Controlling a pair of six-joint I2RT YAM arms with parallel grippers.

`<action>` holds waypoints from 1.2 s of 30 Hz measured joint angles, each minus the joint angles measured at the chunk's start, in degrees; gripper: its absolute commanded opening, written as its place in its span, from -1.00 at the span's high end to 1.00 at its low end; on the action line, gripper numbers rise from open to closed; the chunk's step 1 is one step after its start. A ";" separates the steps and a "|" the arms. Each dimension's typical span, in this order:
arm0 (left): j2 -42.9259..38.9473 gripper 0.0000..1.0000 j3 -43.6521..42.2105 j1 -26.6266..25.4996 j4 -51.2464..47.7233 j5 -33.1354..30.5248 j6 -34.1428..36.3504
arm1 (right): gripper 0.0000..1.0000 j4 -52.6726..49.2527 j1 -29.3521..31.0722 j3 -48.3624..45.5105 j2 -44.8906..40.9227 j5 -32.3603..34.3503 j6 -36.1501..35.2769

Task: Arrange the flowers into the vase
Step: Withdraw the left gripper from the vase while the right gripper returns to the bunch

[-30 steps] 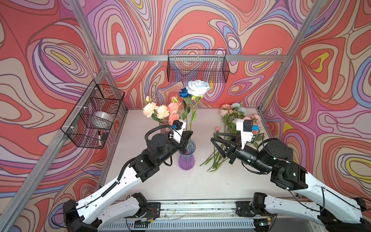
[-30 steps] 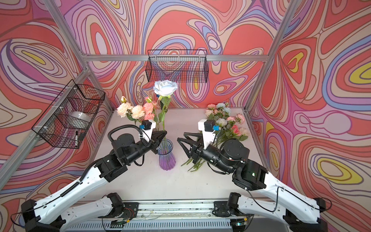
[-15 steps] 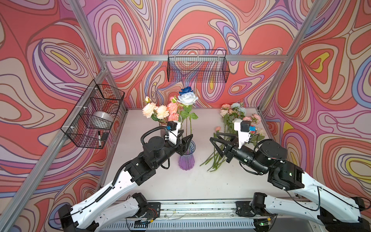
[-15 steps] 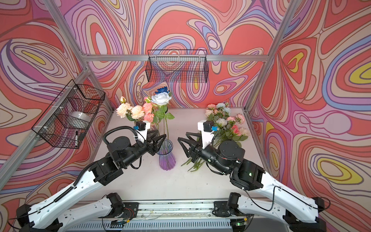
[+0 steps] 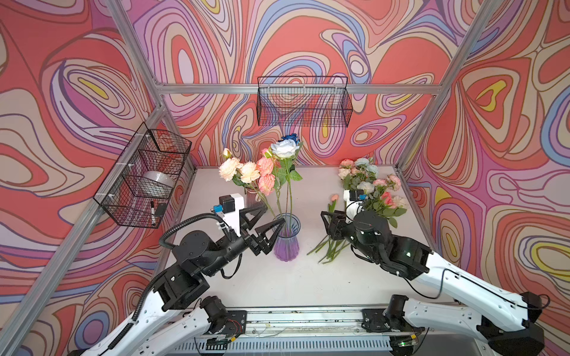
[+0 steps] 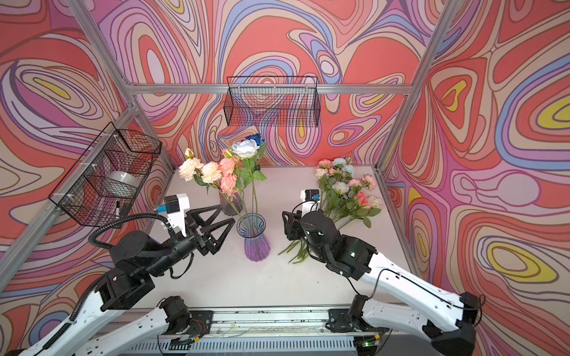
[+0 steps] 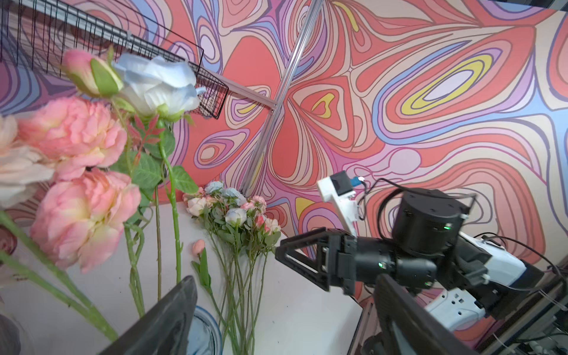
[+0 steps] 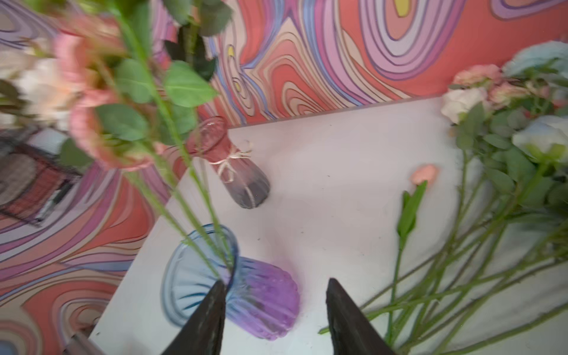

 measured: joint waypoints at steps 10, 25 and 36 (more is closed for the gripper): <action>-10.29 -1.00 -10.88 0.00 -5.49 0.61 -6.62 | 0.30 6.23 -24.41 -12.26 9.44 -15.23 8.57; -17.57 -1.00 -17.88 0.00 -11.08 -0.22 -11.04 | 0.53 12.39 -33.66 -14.97 21.53 -16.83 16.13; -17.86 -0.98 -17.92 0.00 -12.96 -1.16 -11.02 | 0.53 14.78 -34.51 -17.27 24.74 -19.12 19.34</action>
